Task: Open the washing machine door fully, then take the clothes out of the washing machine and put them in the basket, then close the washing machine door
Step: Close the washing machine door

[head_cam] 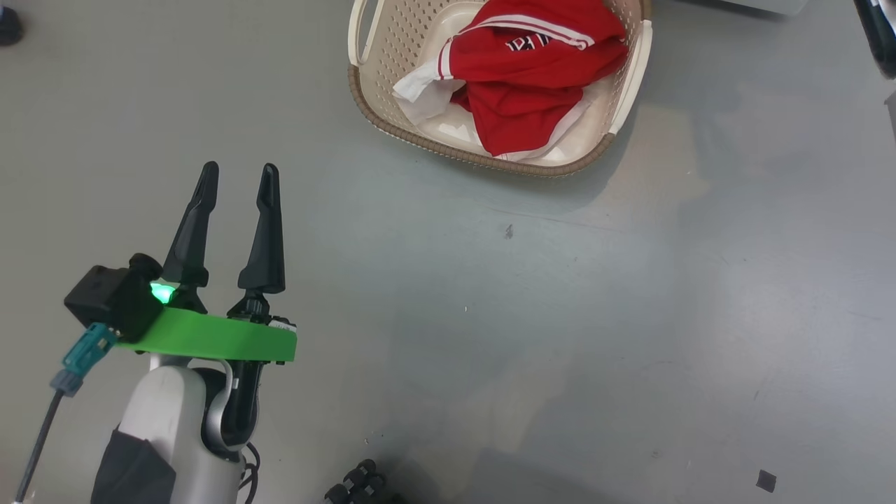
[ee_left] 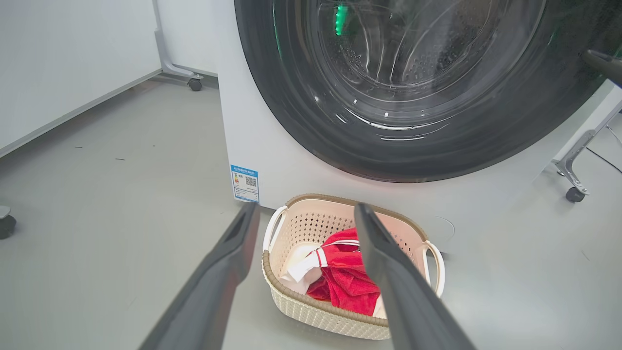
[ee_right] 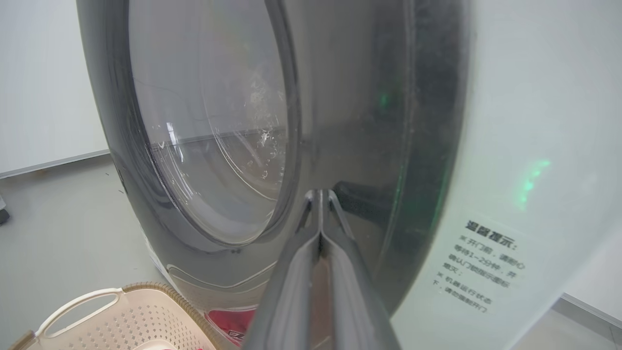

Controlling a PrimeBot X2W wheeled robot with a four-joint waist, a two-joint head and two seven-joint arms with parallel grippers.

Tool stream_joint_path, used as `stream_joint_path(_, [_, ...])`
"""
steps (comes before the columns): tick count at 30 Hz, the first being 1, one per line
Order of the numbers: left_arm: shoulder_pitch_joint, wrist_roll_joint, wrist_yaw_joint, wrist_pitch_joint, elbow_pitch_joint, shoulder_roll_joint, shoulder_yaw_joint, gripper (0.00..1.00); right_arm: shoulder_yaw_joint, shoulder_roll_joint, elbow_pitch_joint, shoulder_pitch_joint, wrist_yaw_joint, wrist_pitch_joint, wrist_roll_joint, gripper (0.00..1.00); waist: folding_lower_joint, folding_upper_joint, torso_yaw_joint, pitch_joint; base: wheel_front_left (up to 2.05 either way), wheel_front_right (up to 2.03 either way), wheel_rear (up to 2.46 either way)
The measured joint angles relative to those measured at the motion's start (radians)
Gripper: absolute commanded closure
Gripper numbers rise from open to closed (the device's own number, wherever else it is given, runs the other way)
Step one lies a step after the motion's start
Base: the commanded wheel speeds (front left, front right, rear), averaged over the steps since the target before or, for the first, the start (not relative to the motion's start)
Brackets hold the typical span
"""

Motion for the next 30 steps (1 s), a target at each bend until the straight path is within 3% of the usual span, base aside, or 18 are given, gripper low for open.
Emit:
stream_joint_path(10, [-0.011, -0.007, 0.0, 0.0, 0.009, -0.002, -0.007, 0.0, -0.046, 0.04, 0.055, -0.038, -0.061, -0.016, 0.009, 1.0, 0.0, -0.0001, 0.013, 0.012, 0.0, 0.0, 0.0])
stream_joint_path(23, [-0.026, -0.006, 0.0, 0.0, 0.03, -0.003, 0.002, 0.0, -0.041, 0.066, 0.138, -0.013, -0.057, -0.067, 0.038, 1.0, 0.0, 0.0, 0.001, -0.028, 0.0, 0.0, 0.0])
stream_joint_path(30, [-0.031, 0.013, 0.0, 0.0, 0.056, -0.003, 0.009, 0.0, -0.018, 0.096, 0.174, 0.098, -0.031, -0.085, 0.04, 1.0, 0.0, 0.0, -0.021, -0.09, 0.0, 0.0, 0.0])
